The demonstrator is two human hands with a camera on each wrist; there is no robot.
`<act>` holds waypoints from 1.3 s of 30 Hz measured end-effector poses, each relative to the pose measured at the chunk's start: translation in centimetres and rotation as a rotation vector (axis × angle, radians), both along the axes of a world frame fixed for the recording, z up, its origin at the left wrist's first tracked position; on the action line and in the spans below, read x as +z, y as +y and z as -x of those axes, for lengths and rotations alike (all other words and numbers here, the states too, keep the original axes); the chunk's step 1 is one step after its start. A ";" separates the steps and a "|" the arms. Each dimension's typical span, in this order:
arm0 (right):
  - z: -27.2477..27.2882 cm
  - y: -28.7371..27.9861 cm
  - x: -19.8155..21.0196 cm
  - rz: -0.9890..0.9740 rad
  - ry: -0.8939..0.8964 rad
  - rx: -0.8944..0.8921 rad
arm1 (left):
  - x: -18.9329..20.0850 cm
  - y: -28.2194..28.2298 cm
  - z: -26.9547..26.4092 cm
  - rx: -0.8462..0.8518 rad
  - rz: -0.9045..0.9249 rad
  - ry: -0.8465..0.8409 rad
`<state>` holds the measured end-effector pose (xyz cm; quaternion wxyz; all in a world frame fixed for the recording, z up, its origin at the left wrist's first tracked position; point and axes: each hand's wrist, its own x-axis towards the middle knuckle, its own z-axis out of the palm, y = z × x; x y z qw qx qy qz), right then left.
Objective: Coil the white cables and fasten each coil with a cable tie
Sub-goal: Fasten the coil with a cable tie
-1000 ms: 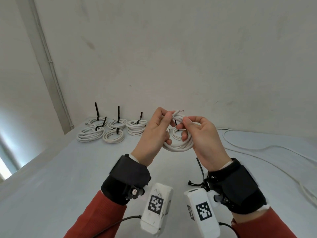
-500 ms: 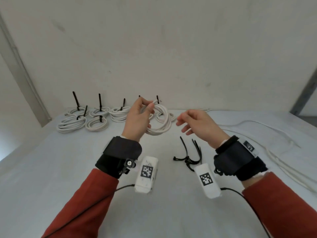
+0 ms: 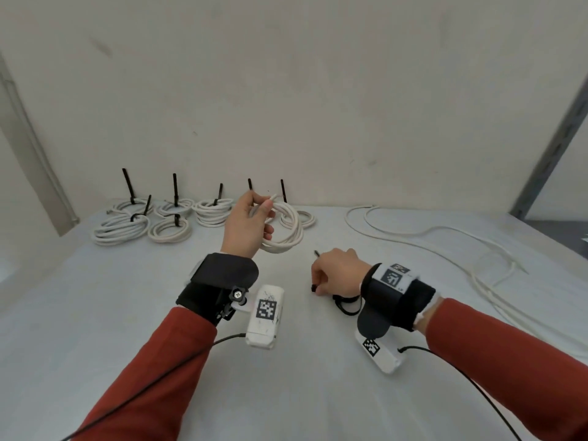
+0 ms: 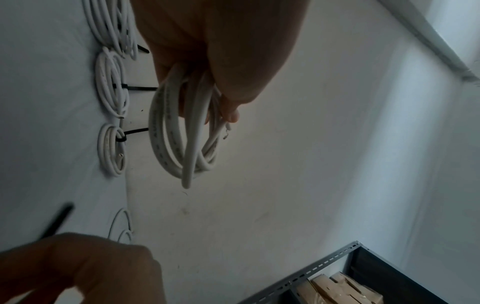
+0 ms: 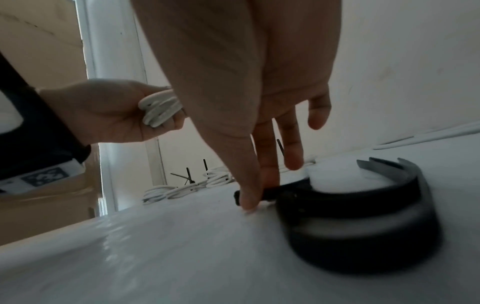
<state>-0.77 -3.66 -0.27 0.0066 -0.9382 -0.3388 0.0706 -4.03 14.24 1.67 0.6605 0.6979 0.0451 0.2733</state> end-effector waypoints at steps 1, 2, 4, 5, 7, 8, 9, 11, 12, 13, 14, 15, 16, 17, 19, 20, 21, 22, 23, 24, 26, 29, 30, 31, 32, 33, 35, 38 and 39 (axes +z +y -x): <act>-0.1 -0.1 0.4 -0.066 -0.001 0.001 | 0.0 0.1 0.0 0.017 -0.004 -0.007; -0.2 -0.2 1.1 -0.178 0.001 -0.005 | 0.1 0.3 0.0 0.032 -0.006 -0.011; -0.1 -0.7 3.1 -0.485 0.009 -0.048 | 0.2 0.6 0.1 0.058 -0.009 -0.015; 0.2 -0.9 4.3 -0.661 0.038 -0.070 | 0.2 0.7 0.1 0.071 -0.016 -0.019; 1.2 -1.5 6.8 -1.019 0.161 -0.070 | 0.3 0.9 0.1 0.095 -0.032 -0.031; 2.0 -1.8 7.9 -1.161 0.218 -0.052 | 0.3 1.0 0.1 0.101 -0.035 -0.037; 2.7 -2.1 8.9 -1.261 0.259 -0.031 | 0.4 1.1 0.2 0.103 -0.028 -0.043; 4.2 -2.4 10.4 -1.348 0.332 0.019 | 0.6 1.1 0.3 0.094 0.016 -0.065; 4.7 -2.4 10.7 -1.360 0.377 0.044 | 0.8 1.1 0.3 0.084 0.047 -0.076; 5.1 -2.3 10.8 -1.361 0.422 0.065 | 1.0 1.1 0.3 0.072 0.076 -0.085; 5.3 -2.1 10.7 -1.350 0.458 0.078 | 1.1 1.0 0.4 0.060 0.101 -0.094; 5.5 -1.8 10.5 -1.330 0.480 0.081 | 1.3 0.9 0.6 0.052 0.117 -0.102; 5.6 -1.5 10.2 -1.303 0.485 0.080 | 1.6 0.8 0.8 0.046 0.125 -0.112; 5.6 -1.1 9.9 -1.276 0.478 0.077 | 1.8 0.6 1.0 0.039 0.128 -0.124; 5.3 -0.4 9.2 -1.239 0.444 0.061 | 2.5 0.0 1.6 0.020 0.117 -0.160; 5.1 -0.1 8.9 -1.229 0.414 0.050 | 2.8 -0.3 1.9 0.008 0.106 -0.176; 4.9 0.2 8.7 -1.222 0.370 0.041 | 3.1 -0.7 2.2 -0.009 0.101 -0.186; 4.6 0.4 8.5 -1.216 0.307 0.034 | 3.3 -1.0 2.4 -0.035 0.105 -0.191; 4.4 0.6 8.4 -1.207 0.223 0.030 | 3.5 -1.3 2.6 -0.063 0.112 -0.194; 4.3 0.8 8.4 -1.199 0.134 0.026 | 3.7 -1.5 2.8 -0.087 0.117 -0.196; 4.0 0.9 8.4 -1.196 -0.002 0.018 | 3.9 -1.9 3.1 -0.120 0.118 -0.204; 3.8 0.7 8.5 -1.230 -0.102 0.033 | 4.2 -2.3 3.4 -0.174 0.121 -0.215; 3.7 0.6 8.6 -1.245 -0.113 0.046 | 4.3 -2.5 3.5 -0.197 0.131 -0.215; 3.7 0.5 8.7 -1.257 -0.117 0.057 | 4.3 -2.6 3.6 -0.225 0.143 -0.214; 3.7 0.5 8.8 -1.270 -0.111 0.063 | 4.4 -2.7 3.7 -0.258 0.153 -0.212; 3.6 0.4 8.9 -1.288 -0.099 0.065 | 4.5 -2.9 3.8 -0.291 0.158 -0.206; 3.6 0.2 9.1 -1.333 -0.055 0.074 | 4.7 -3.2 4.2 -0.358 0.158 -0.198; 3.9 0.2 9.4 -1.400 0.062 0.067 | 4.8 -3.4 4.5 -0.403 0.136 -0.212; 4.0 0.2 9.5 -1.422 0.108 0.059 | 4.8 -3.4 4.5 -0.403 0.121 -0.219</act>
